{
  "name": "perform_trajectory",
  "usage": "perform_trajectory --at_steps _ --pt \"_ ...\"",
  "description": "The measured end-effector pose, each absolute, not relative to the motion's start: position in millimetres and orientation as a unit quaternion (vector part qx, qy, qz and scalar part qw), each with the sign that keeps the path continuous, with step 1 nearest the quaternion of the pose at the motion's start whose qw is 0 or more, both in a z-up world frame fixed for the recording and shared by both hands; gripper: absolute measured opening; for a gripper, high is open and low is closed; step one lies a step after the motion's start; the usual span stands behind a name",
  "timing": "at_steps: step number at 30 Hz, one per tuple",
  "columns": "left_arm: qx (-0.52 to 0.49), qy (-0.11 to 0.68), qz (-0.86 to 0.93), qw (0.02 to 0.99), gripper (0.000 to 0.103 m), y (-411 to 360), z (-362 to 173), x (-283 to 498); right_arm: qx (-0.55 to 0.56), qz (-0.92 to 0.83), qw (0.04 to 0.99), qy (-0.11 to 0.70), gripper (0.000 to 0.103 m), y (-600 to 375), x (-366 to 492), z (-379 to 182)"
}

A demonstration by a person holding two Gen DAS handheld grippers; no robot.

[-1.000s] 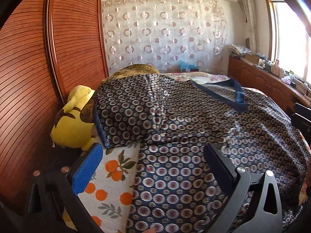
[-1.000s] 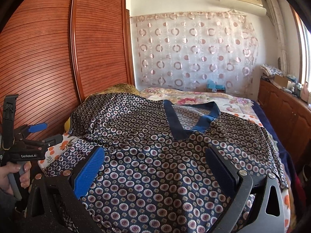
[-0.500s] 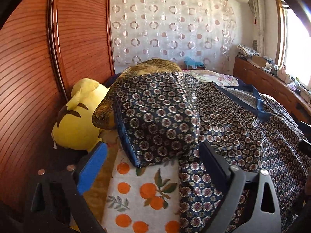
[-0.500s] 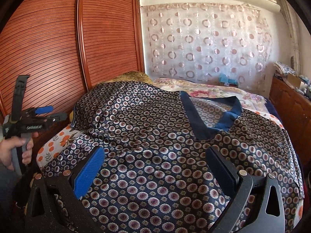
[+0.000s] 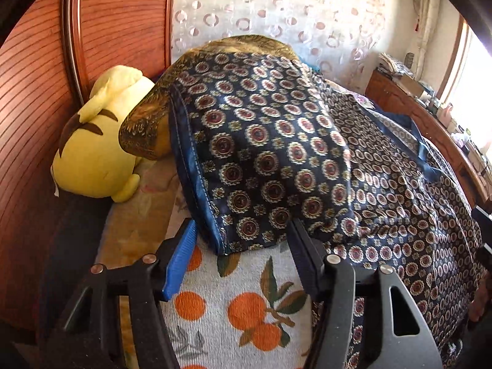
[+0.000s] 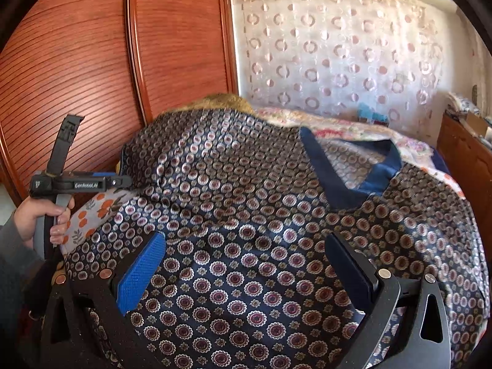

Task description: Fold small clothes

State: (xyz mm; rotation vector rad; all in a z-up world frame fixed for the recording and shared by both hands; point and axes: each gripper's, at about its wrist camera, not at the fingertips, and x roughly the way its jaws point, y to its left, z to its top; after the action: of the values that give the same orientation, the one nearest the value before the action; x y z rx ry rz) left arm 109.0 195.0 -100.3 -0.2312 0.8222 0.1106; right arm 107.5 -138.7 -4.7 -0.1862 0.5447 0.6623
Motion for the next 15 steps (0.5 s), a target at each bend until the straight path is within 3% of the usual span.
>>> perform_trajectory --at_steps 2,4,8,9,15 --pt "-0.126 0.395 0.045 0.909 0.061 197.9 -100.5 109.6 -0.094 0.326 0.899 0.276 0.103 -132.7 113.9 -6.6" --pt "-0.132 0.392 0.041 0.909 0.048 200.8 -99.2 107.7 -0.098 0.328 0.895 0.285 0.103 -127.3 118.3 -7.9" --pt "-0.123 0.382 0.031 0.915 0.012 194.8 -91.5 106.2 -0.104 0.334 0.89 0.292 0.103 -117.4 125.1 -9.6" --pt "-0.122 0.379 0.028 0.917 0.008 192.8 -88.5 105.6 -0.106 0.335 0.89 0.292 0.103 -115.0 125.7 -9.9" --pt "-0.092 0.353 0.003 0.931 0.003 171.3 -55.7 106.5 -0.11 0.332 0.891 0.288 0.103 -113.6 128.4 -10.6"
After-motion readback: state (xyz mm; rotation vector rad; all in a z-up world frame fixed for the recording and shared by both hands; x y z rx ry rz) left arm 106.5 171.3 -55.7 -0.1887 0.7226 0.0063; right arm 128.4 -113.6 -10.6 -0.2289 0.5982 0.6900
